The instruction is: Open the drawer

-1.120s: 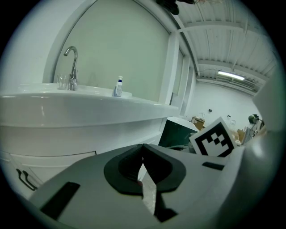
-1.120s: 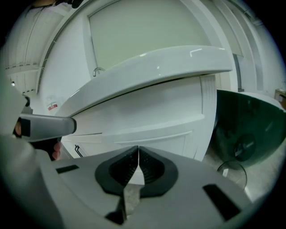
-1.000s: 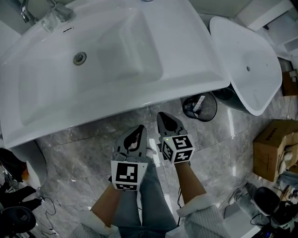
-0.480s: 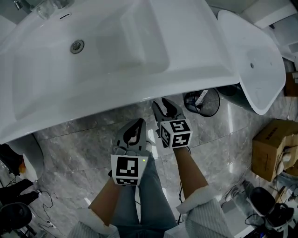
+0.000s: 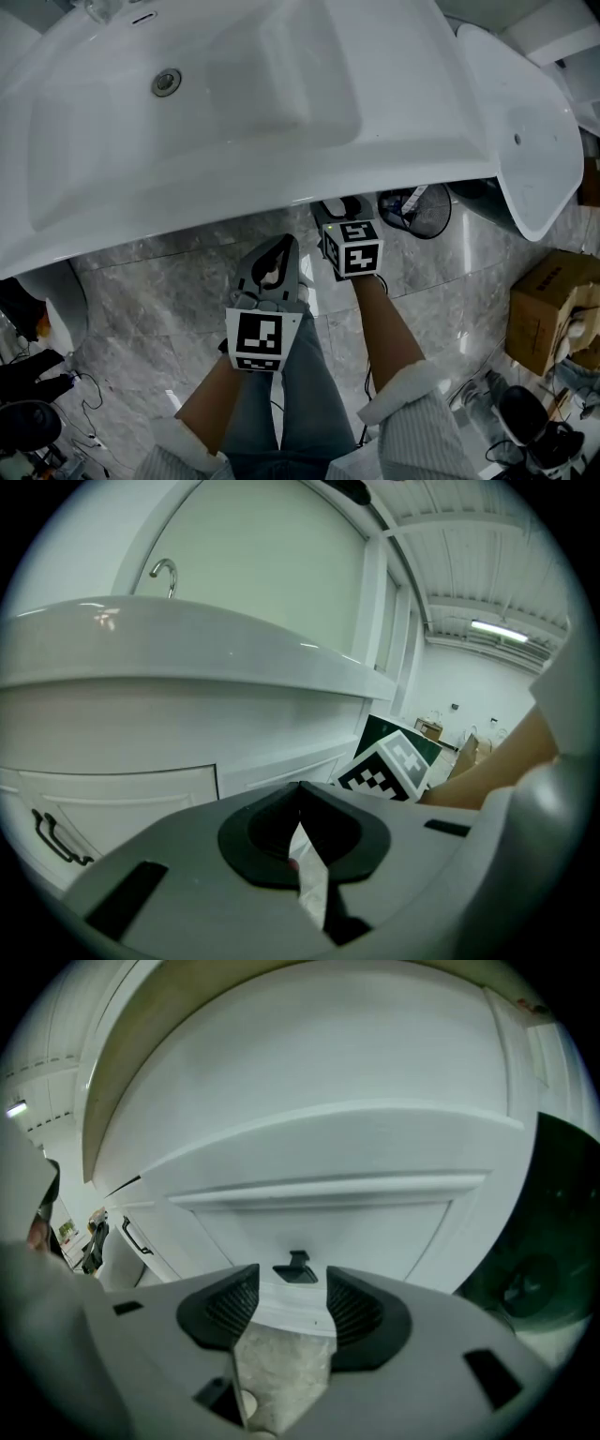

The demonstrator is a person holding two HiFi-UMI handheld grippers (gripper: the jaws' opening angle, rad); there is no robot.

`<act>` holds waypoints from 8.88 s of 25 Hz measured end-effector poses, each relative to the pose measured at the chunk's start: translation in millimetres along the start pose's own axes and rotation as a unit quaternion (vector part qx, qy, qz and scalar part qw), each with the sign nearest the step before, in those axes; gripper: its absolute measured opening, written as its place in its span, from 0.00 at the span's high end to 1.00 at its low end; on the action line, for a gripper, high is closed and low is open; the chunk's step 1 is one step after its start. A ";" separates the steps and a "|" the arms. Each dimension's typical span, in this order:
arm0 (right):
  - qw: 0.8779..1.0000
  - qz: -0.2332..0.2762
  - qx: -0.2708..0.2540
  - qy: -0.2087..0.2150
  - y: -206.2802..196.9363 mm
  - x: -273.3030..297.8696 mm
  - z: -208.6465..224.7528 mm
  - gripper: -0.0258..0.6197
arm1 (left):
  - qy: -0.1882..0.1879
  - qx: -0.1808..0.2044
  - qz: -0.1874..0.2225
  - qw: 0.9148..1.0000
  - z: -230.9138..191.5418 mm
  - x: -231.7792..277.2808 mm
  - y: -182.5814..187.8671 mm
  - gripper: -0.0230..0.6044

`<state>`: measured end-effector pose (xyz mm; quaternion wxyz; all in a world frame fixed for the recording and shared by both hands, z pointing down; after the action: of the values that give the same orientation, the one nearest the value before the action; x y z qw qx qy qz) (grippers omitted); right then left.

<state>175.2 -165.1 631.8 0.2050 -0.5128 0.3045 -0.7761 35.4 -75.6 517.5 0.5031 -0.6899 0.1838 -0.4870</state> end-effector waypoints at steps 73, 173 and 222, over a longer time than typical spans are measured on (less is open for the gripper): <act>0.994 -0.039 0.079 -0.061 -43.3 -26.9 -10.9 0.74 | 0.011 0.001 -0.013 1.000 10.3 -26.2 -21.2 0.94; 0.963 0.232 0.046 0.125 178.9 -356.0 -163.9 0.94 | -0.117 0.036 0.194 0.973 -1.2 -184.5 271.6 0.94; 0.966 0.220 -0.005 0.138 200.7 -377.4 -172.6 0.95 | -0.196 0.075 0.171 0.963 19.2 -188.3 270.7 0.94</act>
<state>164.7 -28.4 191.6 0.3242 -0.3222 0.4386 -0.7738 29.5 -41.0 189.1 0.6556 -0.6901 0.1601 -0.2613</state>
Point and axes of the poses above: the fingertips, and each gripper's own axes: x forward along the fingers, z to its right, y out of its top, the point moved 8 cm from there along -x, backward along the fingers, and after that the axes turned 10 degrees about x, right-handed, at the moved point
